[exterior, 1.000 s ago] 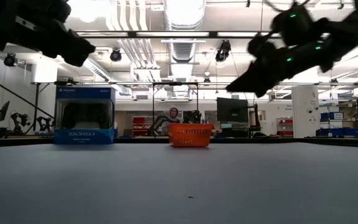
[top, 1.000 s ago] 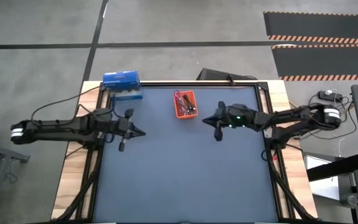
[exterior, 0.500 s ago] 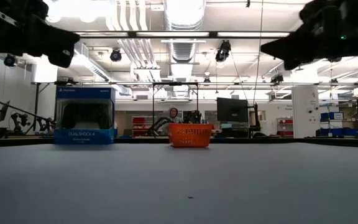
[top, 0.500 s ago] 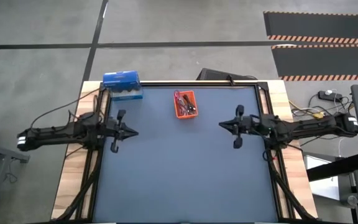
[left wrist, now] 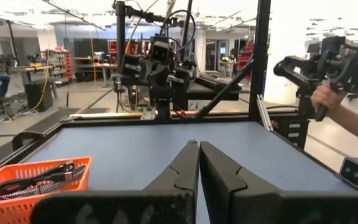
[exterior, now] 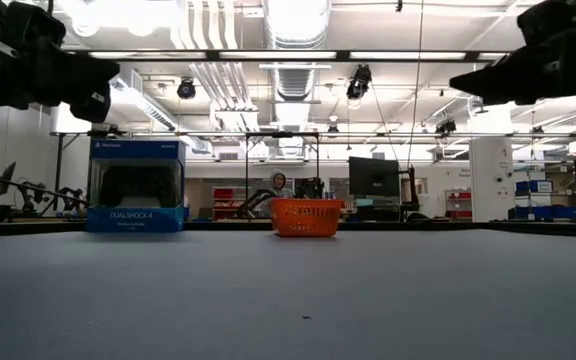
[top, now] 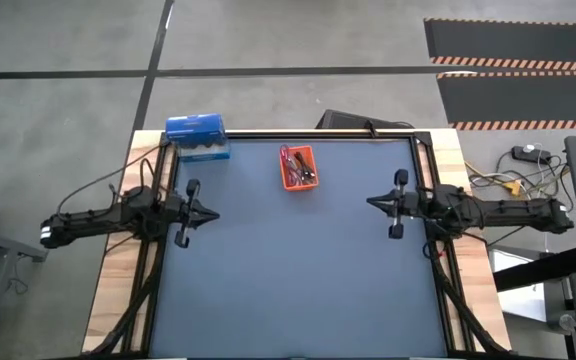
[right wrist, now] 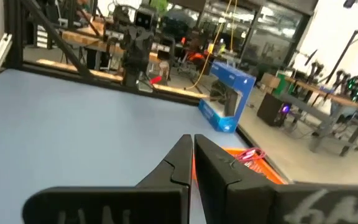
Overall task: Pick and place USB-C Cables
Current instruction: Return to Home Position
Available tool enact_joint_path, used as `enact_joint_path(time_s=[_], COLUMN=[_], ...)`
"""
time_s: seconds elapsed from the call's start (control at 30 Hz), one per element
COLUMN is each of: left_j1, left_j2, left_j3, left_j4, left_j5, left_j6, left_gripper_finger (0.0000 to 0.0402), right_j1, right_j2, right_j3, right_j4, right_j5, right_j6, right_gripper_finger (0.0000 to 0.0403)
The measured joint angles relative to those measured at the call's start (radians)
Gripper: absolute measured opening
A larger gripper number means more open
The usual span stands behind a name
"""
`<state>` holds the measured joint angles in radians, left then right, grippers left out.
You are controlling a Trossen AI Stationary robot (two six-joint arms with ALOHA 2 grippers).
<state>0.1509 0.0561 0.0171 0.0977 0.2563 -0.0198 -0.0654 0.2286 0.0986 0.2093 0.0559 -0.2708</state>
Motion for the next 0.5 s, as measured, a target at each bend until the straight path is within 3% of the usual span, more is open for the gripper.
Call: enact_joint_path(time_s=[0.37,0.5], left_j1=[0.0,0.0], left_j2=[-0.031,-0.016], left_j3=[-0.009,-0.009], left_j4=[0.008,0.007], left_j5=[-0.002,-0.002], left_j6=[-0.001,-0.001], left_gripper_finger=[0.0,0.0], right_j1=[0.0,0.0], right_j2=[-0.229,-0.22], right_j3=[-0.081,-0.086], right_j4=[-0.042,0.001], right_j5=[-0.031,-0.109], right_j6=[-0.072,-0.09], right_gripper_finger=[0.0008,0.0008])
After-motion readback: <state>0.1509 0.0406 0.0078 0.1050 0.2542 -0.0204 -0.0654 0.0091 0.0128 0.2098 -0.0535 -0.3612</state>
